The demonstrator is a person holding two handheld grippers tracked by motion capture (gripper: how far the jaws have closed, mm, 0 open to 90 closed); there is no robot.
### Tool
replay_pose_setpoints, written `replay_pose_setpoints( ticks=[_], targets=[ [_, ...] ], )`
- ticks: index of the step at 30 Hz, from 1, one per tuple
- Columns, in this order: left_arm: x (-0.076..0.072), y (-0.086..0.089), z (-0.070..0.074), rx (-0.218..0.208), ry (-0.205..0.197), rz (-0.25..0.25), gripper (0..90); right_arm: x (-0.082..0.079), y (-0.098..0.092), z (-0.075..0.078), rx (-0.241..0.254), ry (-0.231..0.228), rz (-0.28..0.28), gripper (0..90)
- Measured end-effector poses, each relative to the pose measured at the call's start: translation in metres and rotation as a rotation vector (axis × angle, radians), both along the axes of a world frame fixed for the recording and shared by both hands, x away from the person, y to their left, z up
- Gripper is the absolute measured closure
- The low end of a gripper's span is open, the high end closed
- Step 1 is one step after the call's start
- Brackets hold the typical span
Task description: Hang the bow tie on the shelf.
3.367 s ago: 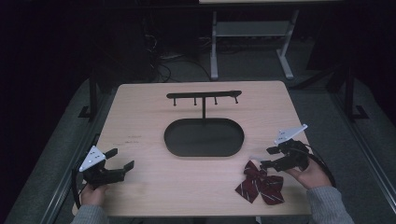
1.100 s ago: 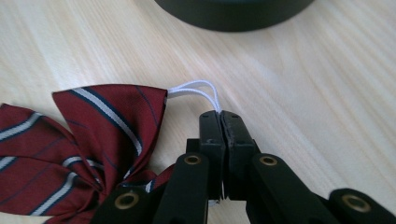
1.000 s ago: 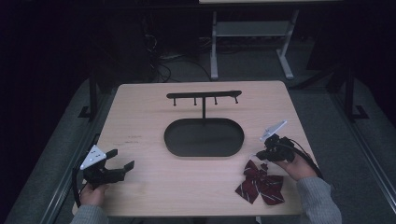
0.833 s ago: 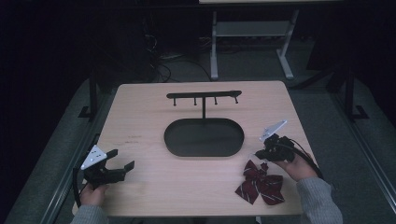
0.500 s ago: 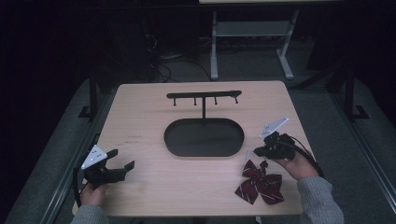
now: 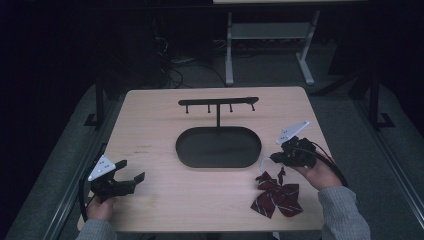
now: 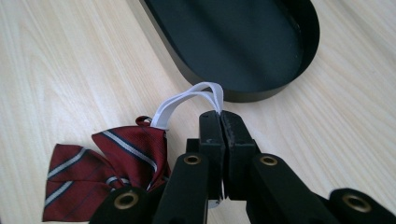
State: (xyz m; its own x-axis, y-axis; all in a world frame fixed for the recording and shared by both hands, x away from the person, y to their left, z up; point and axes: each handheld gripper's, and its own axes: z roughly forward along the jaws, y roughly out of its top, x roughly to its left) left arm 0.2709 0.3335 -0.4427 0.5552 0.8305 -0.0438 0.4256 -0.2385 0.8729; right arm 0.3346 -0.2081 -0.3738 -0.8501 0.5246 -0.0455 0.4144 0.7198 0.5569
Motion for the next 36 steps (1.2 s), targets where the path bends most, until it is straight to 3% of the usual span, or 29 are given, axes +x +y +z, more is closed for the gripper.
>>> replay_pose_setpoints(
  ticks=[11, 20, 36],
  targets=[
    [-0.001, 0.0, 0.0, -0.004, -0.004, 0.006, 12.8, -0.003, 0.01, 0.014, -0.012, -0.027, 0.035, 87.6],
    [0.001, -0.002, 0.001, 0.01, -0.009, -0.005, 12.9, -0.004, 0.017, 0.021, 0.012, -0.022, 0.05, 87.6],
    [0.001, -0.002, 0.001, 0.008, -0.012, -0.013, 12.8, -0.002, 0.032, 0.047, 0.042, -0.07, 0.064, 87.4]
  ],
)
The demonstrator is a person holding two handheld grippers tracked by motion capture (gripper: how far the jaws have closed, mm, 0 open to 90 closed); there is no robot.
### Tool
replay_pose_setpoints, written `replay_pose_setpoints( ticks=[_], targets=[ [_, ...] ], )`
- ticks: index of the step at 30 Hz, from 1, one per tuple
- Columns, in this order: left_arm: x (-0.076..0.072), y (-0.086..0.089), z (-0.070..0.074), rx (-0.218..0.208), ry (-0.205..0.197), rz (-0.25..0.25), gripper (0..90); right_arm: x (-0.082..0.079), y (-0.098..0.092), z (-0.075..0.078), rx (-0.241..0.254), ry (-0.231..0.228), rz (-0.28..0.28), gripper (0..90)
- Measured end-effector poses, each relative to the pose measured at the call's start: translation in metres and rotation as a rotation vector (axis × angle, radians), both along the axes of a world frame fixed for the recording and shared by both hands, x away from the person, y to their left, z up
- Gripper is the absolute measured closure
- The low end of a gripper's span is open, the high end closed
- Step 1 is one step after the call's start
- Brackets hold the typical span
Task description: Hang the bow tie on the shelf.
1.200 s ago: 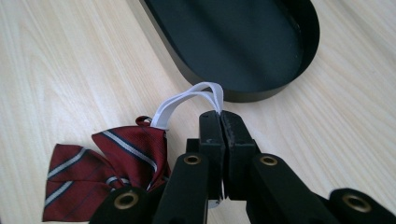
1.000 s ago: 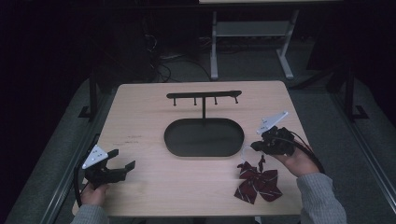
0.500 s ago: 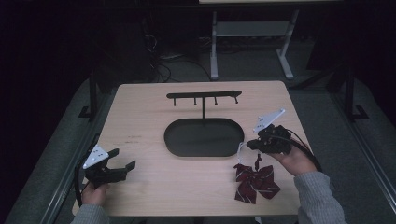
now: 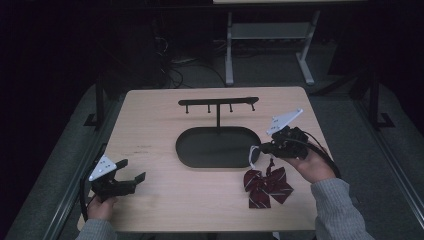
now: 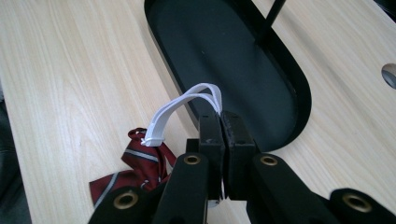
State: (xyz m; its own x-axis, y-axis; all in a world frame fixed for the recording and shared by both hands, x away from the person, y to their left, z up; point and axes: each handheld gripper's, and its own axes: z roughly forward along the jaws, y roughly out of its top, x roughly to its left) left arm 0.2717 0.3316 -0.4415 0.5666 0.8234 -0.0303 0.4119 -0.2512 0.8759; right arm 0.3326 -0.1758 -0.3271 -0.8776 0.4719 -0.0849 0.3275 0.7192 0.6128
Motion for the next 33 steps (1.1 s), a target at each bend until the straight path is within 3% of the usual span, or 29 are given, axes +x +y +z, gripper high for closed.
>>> replay_pose_setpoints(
  ticks=[17, 33],
  targets=[
    [0.0, 0.0, 0.001, -0.001, -0.003, 0.001, 12.9, 0.01, 0.021, 0.024, 0.005, -0.024, 0.047, 87.5],
    [0.001, 0.003, -0.001, -0.016, 0.003, 0.009, 12.8, 0.029, 0.036, 0.045, 0.006, -0.024, 0.083, 87.5]
  ],
)
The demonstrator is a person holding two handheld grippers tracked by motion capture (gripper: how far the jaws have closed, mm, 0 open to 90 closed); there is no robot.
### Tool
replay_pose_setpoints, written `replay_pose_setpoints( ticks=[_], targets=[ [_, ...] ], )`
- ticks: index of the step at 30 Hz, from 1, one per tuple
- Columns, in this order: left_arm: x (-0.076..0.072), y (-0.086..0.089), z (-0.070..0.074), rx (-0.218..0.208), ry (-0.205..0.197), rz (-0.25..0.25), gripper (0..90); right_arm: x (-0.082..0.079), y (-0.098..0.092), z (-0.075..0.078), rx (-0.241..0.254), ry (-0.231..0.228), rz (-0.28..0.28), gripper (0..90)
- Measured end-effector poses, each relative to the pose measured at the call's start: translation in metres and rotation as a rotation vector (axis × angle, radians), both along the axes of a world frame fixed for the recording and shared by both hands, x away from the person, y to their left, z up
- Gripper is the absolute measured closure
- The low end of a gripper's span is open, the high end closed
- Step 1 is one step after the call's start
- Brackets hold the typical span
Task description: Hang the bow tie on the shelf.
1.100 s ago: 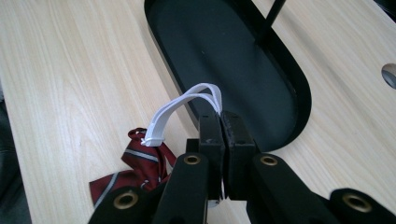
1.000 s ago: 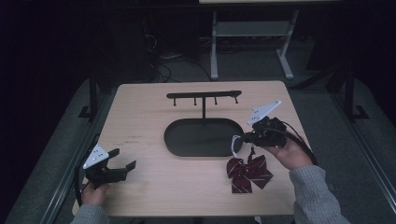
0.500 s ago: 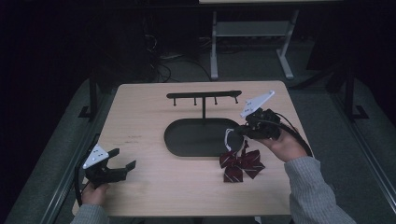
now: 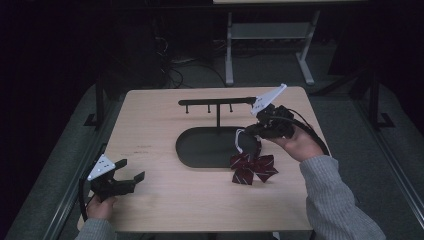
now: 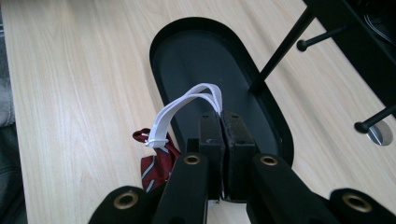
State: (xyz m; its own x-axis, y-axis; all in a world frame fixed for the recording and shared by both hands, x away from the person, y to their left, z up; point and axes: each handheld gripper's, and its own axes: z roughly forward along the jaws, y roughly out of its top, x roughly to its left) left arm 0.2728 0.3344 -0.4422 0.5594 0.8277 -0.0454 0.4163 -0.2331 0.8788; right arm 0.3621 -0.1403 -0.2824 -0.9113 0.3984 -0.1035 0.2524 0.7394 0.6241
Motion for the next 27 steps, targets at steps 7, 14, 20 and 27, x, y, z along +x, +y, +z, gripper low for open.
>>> replay_pose_setpoints(
  ticks=[7, 14, 20, 27],
  targets=[
    [0.0, -0.001, 0.0, 0.007, -0.003, -0.006, 12.9, 0.006, 0.003, 0.005, 0.005, 0.009, 0.004, 87.5],
    [0.0, -0.001, 0.0, 0.0, -0.002, -0.003, 12.9, 0.015, 0.01, 0.012, 0.009, 0.01, 0.011, 87.4],
    [0.0, -0.001, 0.0, 0.003, -0.001, -0.007, 12.8, 0.021, 0.019, 0.018, 0.009, 0.009, 0.023, 87.3],
    [0.0, -0.001, 0.0, -0.005, 0.002, -0.006, 12.8, 0.027, 0.028, 0.021, 0.003, 0.011, 0.028, 87.4]
  ],
)
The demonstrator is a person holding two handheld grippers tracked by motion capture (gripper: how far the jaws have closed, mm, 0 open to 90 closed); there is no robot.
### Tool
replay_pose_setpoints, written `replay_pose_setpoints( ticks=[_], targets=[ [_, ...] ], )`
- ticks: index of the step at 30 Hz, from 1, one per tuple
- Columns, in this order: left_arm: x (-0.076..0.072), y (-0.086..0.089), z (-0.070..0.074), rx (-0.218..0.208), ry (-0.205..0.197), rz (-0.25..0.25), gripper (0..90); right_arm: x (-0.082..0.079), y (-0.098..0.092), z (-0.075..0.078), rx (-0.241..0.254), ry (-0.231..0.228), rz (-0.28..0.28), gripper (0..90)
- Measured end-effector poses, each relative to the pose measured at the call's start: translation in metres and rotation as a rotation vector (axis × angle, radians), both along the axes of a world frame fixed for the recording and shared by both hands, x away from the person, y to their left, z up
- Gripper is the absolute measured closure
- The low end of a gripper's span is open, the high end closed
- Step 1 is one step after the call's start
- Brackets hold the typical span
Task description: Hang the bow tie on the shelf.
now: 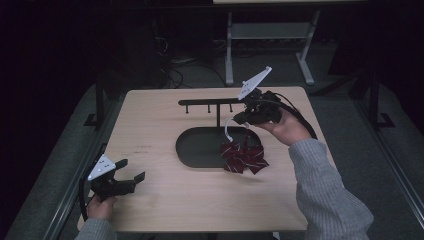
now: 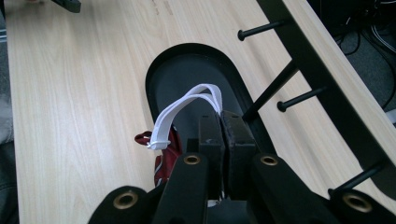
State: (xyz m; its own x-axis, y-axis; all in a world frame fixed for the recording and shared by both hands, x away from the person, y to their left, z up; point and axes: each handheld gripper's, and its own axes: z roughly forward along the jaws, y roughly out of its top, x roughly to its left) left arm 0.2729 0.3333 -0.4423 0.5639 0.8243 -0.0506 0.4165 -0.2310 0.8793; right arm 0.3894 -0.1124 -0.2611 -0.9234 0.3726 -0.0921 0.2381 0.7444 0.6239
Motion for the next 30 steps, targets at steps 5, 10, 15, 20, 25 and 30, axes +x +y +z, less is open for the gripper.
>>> replay_pose_setpoints(
  ticks=[5, 10, 15, 20, 25, 30],
  targets=[
    [0.0, 0.0, 0.0, 0.0, -0.001, -0.001, 12.8, 0.006, 0.003, 0.003, -0.007, 0.001, 0.003, 87.4],
    [0.0, 0.001, 0.0, -0.003, -0.003, -0.002, 12.9, 0.012, 0.004, 0.005, -0.009, 0.006, 0.004, 87.4],
    [0.0, 0.0, 0.0, -0.003, -0.001, -0.002, 12.8, 0.017, 0.007, 0.007, -0.013, 0.008, 0.002, 87.4],
    [0.0, 0.001, 0.0, -0.003, -0.004, -0.002, 12.9, 0.021, 0.009, 0.009, -0.024, 0.008, -0.004, 87.4],
    [0.0, 0.002, 0.001, -0.006, -0.005, 0.006, 12.9, 0.026, 0.011, 0.012, -0.02, 0.004, -0.003, 87.3],
    [0.0, 0.002, 0.0, -0.002, -0.005, 0.003, 12.8, 0.029, 0.012, 0.014, -0.022, 0.008, -0.009, 87.3]
  ],
)
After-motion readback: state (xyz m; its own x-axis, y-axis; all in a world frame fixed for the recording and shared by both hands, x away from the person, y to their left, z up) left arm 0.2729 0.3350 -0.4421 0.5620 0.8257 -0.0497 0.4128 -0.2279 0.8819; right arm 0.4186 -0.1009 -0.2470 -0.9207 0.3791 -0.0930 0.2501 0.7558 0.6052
